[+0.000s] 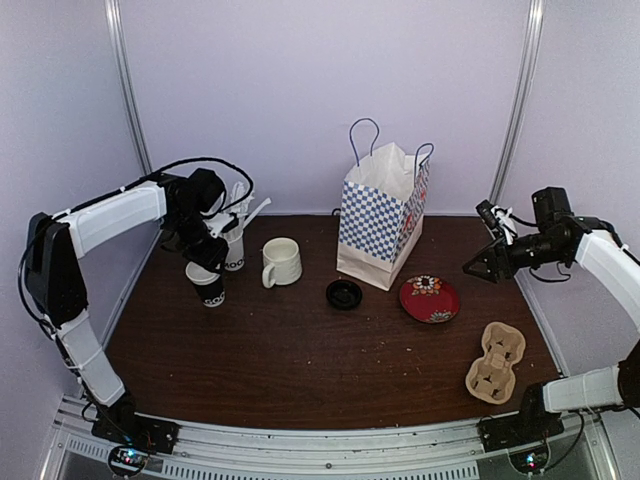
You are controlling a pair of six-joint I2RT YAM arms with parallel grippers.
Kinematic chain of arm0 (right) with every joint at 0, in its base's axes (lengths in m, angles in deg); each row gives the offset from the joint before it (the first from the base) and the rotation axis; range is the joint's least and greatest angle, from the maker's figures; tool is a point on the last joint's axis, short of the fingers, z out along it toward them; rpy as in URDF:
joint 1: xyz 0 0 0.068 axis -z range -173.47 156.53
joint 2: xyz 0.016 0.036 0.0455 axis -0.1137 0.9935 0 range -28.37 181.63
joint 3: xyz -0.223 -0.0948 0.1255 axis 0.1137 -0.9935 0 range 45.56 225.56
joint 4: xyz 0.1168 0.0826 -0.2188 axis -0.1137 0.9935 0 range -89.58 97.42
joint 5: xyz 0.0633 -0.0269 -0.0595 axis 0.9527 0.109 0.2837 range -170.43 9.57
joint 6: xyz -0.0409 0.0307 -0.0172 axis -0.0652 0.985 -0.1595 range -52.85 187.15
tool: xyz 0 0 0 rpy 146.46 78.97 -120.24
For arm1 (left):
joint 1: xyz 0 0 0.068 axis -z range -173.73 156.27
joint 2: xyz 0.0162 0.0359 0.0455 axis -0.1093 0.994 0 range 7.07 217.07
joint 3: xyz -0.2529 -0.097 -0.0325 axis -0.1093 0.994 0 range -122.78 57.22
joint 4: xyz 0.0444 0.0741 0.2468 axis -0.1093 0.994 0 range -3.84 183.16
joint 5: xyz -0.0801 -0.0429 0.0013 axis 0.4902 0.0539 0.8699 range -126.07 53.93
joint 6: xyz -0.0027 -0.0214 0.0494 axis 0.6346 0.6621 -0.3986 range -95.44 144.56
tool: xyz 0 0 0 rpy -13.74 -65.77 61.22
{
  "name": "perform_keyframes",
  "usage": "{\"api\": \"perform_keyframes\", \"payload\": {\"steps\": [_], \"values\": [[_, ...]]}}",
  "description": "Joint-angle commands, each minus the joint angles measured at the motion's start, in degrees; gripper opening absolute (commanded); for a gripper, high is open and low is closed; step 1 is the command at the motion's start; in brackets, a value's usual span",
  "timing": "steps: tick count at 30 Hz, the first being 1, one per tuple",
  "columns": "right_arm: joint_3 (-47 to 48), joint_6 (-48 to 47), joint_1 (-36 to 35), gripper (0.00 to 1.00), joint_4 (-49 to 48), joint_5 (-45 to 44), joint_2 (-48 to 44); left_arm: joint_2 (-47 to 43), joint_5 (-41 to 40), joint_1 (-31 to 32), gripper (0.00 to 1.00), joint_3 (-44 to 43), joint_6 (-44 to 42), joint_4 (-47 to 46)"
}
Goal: Pack the takeout coffee
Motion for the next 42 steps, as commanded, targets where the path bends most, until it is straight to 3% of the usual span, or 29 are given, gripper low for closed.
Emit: {"api": "perform_keyframes", "payload": {"steps": [1, 6, 18, 30, 42], "values": [[-1.1, -1.1, 0.5, 0.73, -0.8, 1.0, -0.6, 3.3, -3.8, 0.2, 0.41, -3.1, -0.5, 1.6], [-1.5, -1.5, 0.5, 0.73, -1.0, 0.9, -0.3, 6.6, -3.0, 0.2, 0.35, -5.3, -0.9, 2.3], [-1.8, -2.0, 0.5, 0.72, -1.3, 0.2, 0.2, 9.1, -4.4, 0.2, 0.06, -7.1, -0.8, 4.1], [-1.7, -2.2, 0.5, 0.72, -1.3, 0.4, 1.2, 8.5, -5.6, 0.2, 0.07, -6.1, -0.8, 5.4], [-1.8, -2.3, 0.5, 0.72, -1.2, 0.1, 1.0, 7.2, -5.3, 1.2, 0.00, -7.7, -0.4, 8.5]]}}
